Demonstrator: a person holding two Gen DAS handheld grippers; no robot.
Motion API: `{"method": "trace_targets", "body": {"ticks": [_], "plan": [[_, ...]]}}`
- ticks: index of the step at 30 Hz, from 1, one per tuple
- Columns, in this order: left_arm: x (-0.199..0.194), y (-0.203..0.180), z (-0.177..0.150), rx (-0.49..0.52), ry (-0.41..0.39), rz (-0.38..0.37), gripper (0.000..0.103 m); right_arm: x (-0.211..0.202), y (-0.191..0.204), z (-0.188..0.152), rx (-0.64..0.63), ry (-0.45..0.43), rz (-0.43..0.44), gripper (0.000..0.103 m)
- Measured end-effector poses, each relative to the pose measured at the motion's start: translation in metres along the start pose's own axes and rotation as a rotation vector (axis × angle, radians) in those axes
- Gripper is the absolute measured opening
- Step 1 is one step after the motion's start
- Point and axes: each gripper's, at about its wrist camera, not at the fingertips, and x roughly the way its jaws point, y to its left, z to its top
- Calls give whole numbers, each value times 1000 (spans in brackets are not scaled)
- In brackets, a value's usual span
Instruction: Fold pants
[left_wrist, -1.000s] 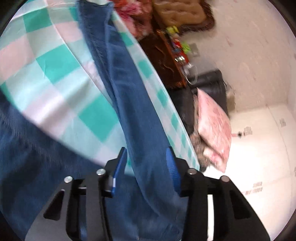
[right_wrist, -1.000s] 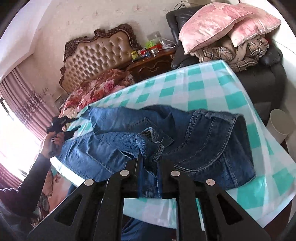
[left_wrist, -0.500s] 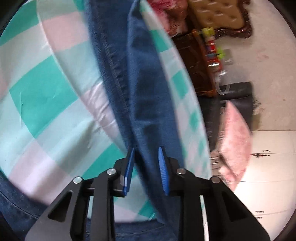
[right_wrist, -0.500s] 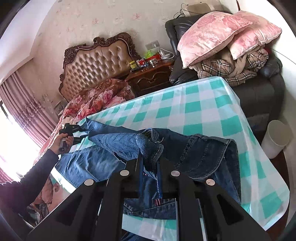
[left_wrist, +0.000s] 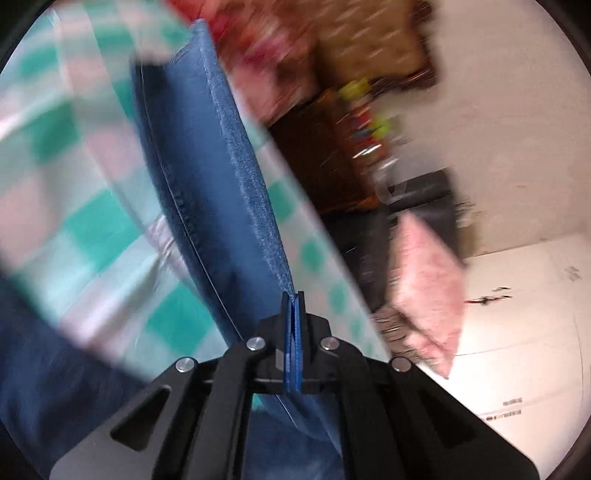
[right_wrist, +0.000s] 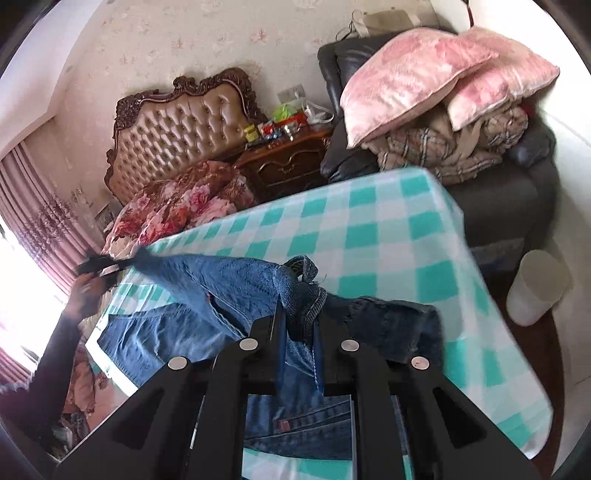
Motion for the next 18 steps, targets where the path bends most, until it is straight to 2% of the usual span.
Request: {"method": "trace_targets", "body": {"ticks": [2,4,6,8,10,11,12,16,18], "plan": [[-60,7,-54,44,-60,-12,1,-9,-15,-5,39,-2,-1,14],[-94,41,-108,17,-63,-9,1,-8,-36,-23,91,43,-33,15],[-98,72,-141,5,-32,23,1,4,-58,-47,167,109,-60,19],[-88,120,-169,-83,38,59,1,16,-77,-71,250,163,-103,25],[-83,149,-182,-118,48,89,1,23,-93,-98,362,194,-84,30],[-82,154,-184,-134,49,75,1,23,-94,-104,385,190,-84,39],[-83,158,-184,-148,48,60,1,21,-95,-112,414,182,-97,43],[-82,152,-177,-119,46,42,1,9,-98,-131,526,134,-57,59],[-81,148,-174,-114,44,31,1,6,-98,-135,562,115,-30,59]]}}
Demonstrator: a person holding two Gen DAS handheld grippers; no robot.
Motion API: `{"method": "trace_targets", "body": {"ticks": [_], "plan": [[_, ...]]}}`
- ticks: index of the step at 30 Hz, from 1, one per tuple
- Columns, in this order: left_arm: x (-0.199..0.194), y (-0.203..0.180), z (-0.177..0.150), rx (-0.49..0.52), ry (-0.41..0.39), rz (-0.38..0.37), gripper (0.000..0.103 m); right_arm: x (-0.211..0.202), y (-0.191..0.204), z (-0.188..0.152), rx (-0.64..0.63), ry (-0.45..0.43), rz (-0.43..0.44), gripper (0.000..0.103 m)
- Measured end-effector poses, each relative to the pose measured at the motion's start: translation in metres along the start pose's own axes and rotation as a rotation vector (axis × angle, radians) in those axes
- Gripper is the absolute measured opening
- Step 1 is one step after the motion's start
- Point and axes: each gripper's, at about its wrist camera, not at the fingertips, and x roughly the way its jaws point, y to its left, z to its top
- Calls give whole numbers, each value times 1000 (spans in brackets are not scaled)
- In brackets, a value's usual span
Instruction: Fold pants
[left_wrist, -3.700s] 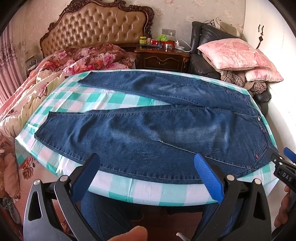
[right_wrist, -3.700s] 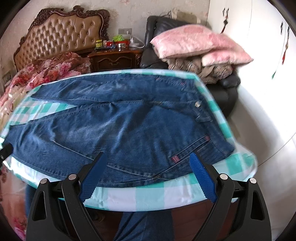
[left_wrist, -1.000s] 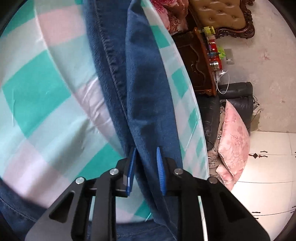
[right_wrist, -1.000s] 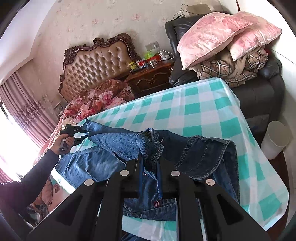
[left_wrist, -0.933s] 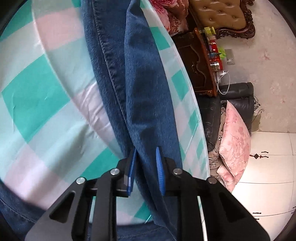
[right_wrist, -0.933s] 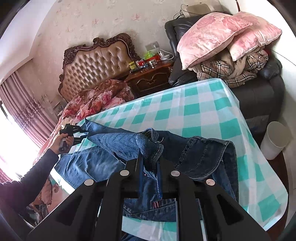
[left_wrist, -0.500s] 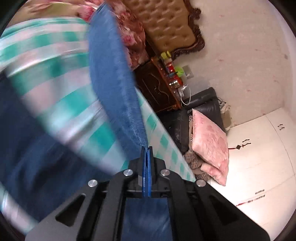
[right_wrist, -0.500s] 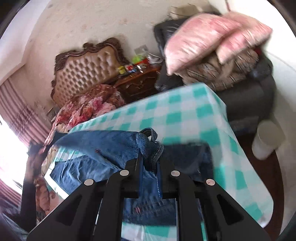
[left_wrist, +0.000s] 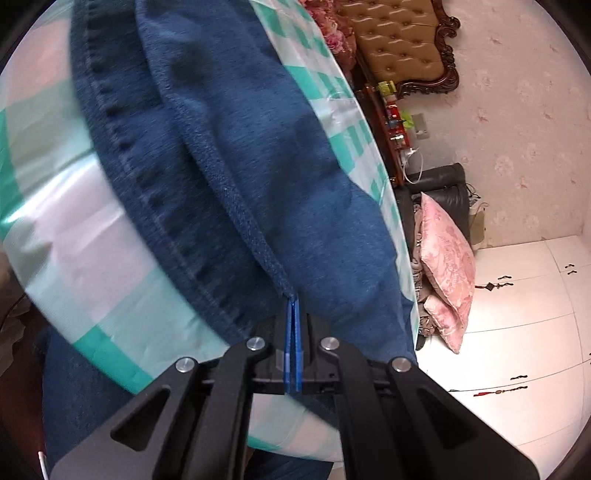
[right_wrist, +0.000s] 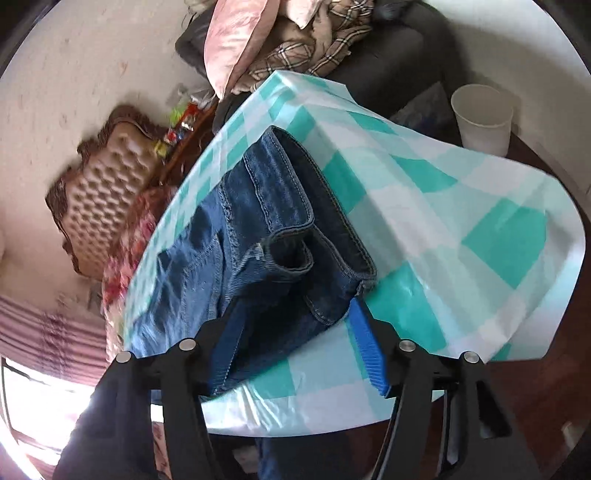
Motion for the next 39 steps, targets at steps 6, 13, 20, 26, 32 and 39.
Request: {"method": "trace_targets", "body": {"ticks": [6,13,20,26,32,39], "plan": [[2,6,-2,-28,0,-21,1,-2,-2,4,94,-30,64,64],[8,7,2,-12,24,-16,1,10,14,9,40,-34,-66,18],[-28,-37,6,47,-34,-43,1,-24,80,46,-114,-143,-73,9],[-14,17,-15,-45,36,-15,1,24,33,29,-57,9,-271,9],[-28,43,5,-100,-50,-66,24,28,35,21,-82,-23,-322,9],[-59,83,75,-187,-183,-57,27,31,37,21,-90,-21,-357,9]]}}
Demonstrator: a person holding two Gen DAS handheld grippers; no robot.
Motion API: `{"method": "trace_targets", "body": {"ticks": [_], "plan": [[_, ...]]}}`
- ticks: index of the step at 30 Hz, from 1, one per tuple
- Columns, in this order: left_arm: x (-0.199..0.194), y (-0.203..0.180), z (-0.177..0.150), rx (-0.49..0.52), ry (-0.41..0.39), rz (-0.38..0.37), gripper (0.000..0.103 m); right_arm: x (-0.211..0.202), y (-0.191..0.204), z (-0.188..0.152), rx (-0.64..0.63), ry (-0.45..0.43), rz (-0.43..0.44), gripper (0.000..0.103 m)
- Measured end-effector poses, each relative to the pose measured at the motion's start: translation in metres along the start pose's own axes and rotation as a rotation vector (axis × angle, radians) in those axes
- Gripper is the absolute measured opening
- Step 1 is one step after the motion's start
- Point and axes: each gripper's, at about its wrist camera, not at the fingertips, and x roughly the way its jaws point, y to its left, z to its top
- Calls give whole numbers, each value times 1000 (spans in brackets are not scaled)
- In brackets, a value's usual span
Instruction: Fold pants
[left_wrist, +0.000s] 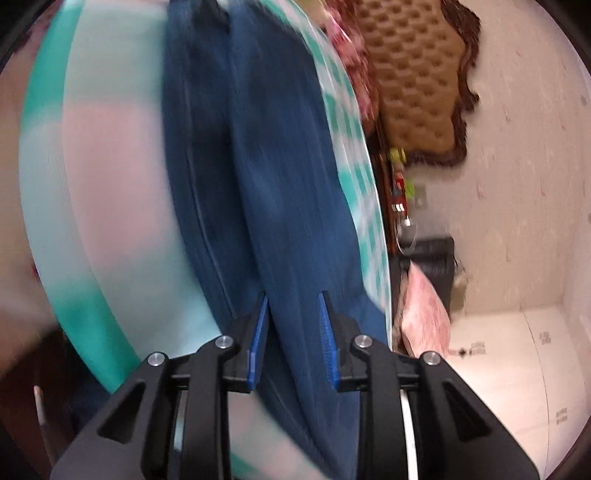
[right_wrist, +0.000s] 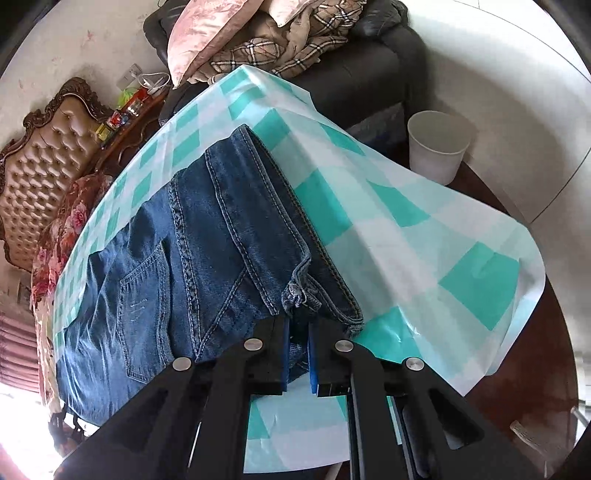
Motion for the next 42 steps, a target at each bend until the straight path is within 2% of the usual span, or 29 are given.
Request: {"method": "trace_targets", "body": {"ticks": [1,3,4,5,8,10,12,15,18,20,22,25,30,33,36,39,42], "plan": [[-1,2,12,-6,-11,11,26,0,1,0,-1,-1,-5,9],[-1,3,30,-17,-11,15,19,0,1,0,-3,-2,-14,9],[-1,2,36,-5,-11,29,14,1,2,0,-5,-2,-19,9],[-3,-2,45,17,-23,59,2,0,3,1,-8,0,-27,9],[-28,-17,41,34,-47,36,2,-8,5,4,7,-4,-11,9],[-45,-22,24,51,-74,35,2,-21,6,8,18,-27,24,9],[-44,-8,18,12,-61,51,2,-30,8,11,10,-40,37,9],[-39,13,14,-22,-41,70,2,-24,11,16,-2,-24,8,9],[-49,7,10,-26,-60,47,2,-24,13,17,2,-23,3,9],[-59,-7,5,5,-79,28,2,-32,15,16,2,-37,20,9],[-50,-8,2,-5,-48,36,2,-38,15,18,16,-43,50,9],[-35,15,8,-67,-14,82,2,-51,21,25,17,-56,90,9],[-37,11,15,-25,-49,92,3,-72,28,29,-2,-77,109,9],[-34,11,19,-18,-40,110,3,-63,17,30,19,-62,87,8],[-33,13,17,14,-23,121,5,-35,7,22,13,-11,23,9],[-38,15,20,7,-3,88,11,-11,2,11,-18,23,-53,9],[-47,14,25,21,-6,71,14,-3,1,6,-41,13,-79,9]]}}
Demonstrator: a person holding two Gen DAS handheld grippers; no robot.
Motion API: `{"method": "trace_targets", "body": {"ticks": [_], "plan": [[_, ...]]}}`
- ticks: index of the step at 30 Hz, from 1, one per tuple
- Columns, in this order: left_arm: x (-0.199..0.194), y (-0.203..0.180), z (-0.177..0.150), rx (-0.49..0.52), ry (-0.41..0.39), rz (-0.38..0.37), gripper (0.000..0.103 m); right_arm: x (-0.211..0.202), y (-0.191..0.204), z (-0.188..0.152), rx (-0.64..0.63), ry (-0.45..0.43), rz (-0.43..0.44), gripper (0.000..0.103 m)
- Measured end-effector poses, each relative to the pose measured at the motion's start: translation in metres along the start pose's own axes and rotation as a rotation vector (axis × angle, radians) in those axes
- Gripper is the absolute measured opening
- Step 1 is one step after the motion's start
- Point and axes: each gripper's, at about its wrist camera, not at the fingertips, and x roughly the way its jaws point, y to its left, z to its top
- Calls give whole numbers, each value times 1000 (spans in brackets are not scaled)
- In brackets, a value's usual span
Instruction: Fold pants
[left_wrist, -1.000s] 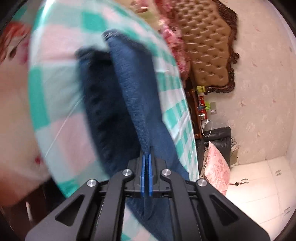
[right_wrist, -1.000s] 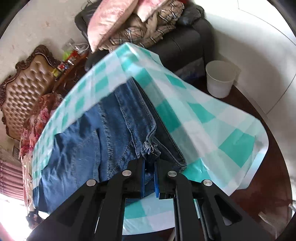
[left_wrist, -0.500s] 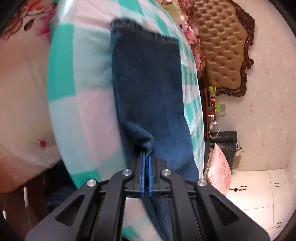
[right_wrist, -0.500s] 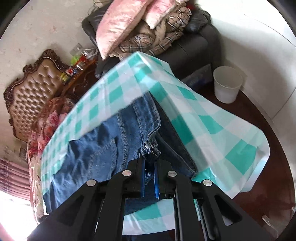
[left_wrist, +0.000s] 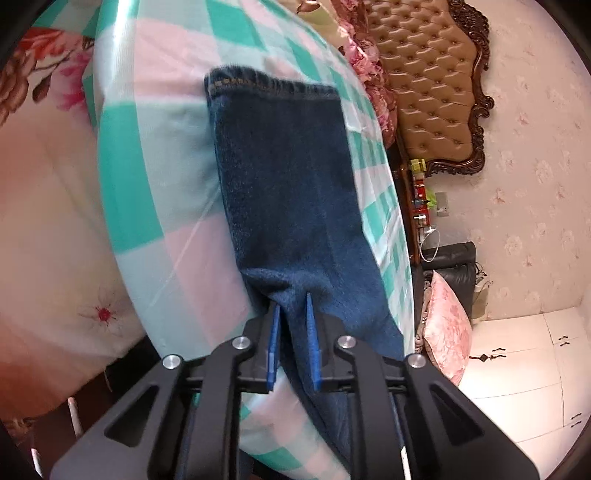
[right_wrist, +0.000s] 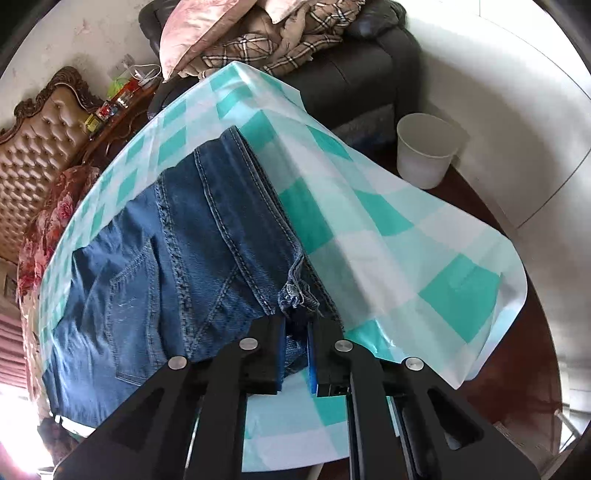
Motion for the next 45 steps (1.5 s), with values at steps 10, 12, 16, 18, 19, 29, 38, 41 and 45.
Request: {"method": "trace_targets", "body": {"ticks": [10,12,16,18,19,29,38,41,45], "plan": [[-48,16,42,-40,-159,49,43,5,7,-2,-54,-26,-90,9],[-50,12,56,-10,-165,70,37,4,9,-3,-60,-27,-100,9],[-38,0,77,92,-117,200,8,4,10,-4,-57,-28,-103,9],[-39,-18,80,177,-122,247,3,4,11,-4,-63,-27,-108,9],[-41,-24,80,211,-127,256,3,4,11,-4,-65,-27,-109,9],[-46,-26,79,213,-128,313,22,3,8,-1,-50,-27,-101,9],[-54,-54,67,326,-262,463,35,-33,-3,0,-26,-122,-256,48],[-35,-94,46,525,-248,389,54,-59,12,14,-95,-206,-300,49],[15,-127,21,678,-125,328,55,-59,99,34,-379,-197,-64,60]]}}
